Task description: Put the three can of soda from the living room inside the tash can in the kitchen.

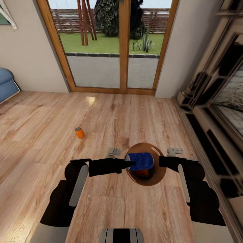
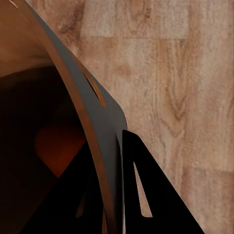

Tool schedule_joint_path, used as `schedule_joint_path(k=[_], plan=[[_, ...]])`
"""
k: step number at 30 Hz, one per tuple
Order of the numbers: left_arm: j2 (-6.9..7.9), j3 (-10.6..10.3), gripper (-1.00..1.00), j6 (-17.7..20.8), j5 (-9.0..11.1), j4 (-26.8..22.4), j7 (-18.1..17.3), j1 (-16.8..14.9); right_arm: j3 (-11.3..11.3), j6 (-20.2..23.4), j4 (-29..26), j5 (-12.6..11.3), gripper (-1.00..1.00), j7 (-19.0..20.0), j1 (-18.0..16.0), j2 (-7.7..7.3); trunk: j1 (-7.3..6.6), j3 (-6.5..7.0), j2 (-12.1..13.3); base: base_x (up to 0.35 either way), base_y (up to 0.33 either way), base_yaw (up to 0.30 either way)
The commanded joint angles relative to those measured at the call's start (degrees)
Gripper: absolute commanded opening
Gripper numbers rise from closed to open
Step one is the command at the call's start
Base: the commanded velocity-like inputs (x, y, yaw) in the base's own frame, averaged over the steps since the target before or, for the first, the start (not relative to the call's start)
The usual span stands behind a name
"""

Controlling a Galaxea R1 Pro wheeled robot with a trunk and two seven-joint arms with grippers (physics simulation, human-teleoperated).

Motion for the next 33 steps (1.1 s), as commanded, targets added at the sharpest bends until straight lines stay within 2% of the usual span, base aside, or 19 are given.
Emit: schedule_joint_path(k=[1, 4, 6, 9, 13, 14, 15, 21, 22, 24, 33], plan=[[-0.06, 0.0, -1.00, 0.0, -0.1, 0.0, 0.1, 0.0, 0.0, 0.1, 0.0, -1.3, -1.00, 0.4, 0.0, 0.01, -0.01, 0.01, 0.0, 0.000, 0.000, 0.000], [-0.60, 0.0, -1.00, 0.0, -1.4, 0.0, 1.2, -0.1, 0.0, 0.1, 0.0, -1.3, -1.00, 0.4, 0.0, 0.02, -0.01, 0.01, 0.0, 0.000, 0.000, 0.000], [-1.07, 0.0, -1.00, 0.0, -2.5, 0.0, 3.0, -0.1, 0.0, 0.1, 0.0, -1.3, -1.00, 0.4, 0.0, 0.02, -0.01, 0.01, 0.0, 0.000, 0.000, 0.000], [-1.50, -0.1, -1.00, 0.0, -3.1, 0.0, 5.9, -0.1, 0.9, 0.1, 0.0, -1.3, -1.00, 0.4, 0.0, 0.02, -0.01, 0.01, 0.0, 0.000, 0.000, 0.000], [-1.65, -3.4, -1.00, 0.0, -3.4, 0.0, 10.7, -0.1, 1.8, 0.1, 0.0, -1.3, -1.00, 0.4, 0.0, -0.01, -0.01, 0.01, 0.0, 0.000, 0.000, 0.000], [-1.65, -4.9, -1.00, 0.0, -3.4, 0.0, 13.6, -0.1, 2.0, 0.1, 0.0, -1.3, -1.00, 0.4, 0.0, -0.03, -0.01, 0.01, 0.0, 0.000, 0.000, 0.000], [-1.65, -5.3, -1.00, 0.0, -3.4, 0.0, 14.8, -0.1, 2.0, 0.1, 0.0, -1.3, -1.00, 0.4, 0.0, -0.01, -0.01, 0.01, 0.0, 0.000, 0.000, 0.000], [-1.65, -5.7, -1.00, -0.1, -3.3, 0.1, 16.3, -0.1, 2.0, 0.1, 0.0, -1.3, -1.00, 0.4, 0.0, -0.03, -0.01, 0.01, 0.0, 0.000, 0.000, 0.000], [-1.65, -5.7, -1.00, 0.0, -2.9, 0.2, 18.7, -0.1, 2.0, 0.1, 0.0, -1.3, -1.00, 0.4, 0.0, -0.05, -0.01, 0.01, 0.0, 0.000, 0.000, 0.000], [-1.65, -5.7, -1.00, 0.0, -2.8, 0.2, 19.9, -0.2, 2.0, 0.1, 0.0, -1.3, -1.00, 0.4, 0.0, -0.06, -0.01, 0.01, 0.0, 0.000, 0.000, 0.000], [-1.65, -5.7, -1.00, -0.4, -2.7, 0.2, 22.2, -0.2, 2.0, 0.1, 0.0, -1.3, -1.00, 0.4, 0.0, -0.04, -0.01, 0.01, 0.0, 0.000, 0.000, 0.000]])
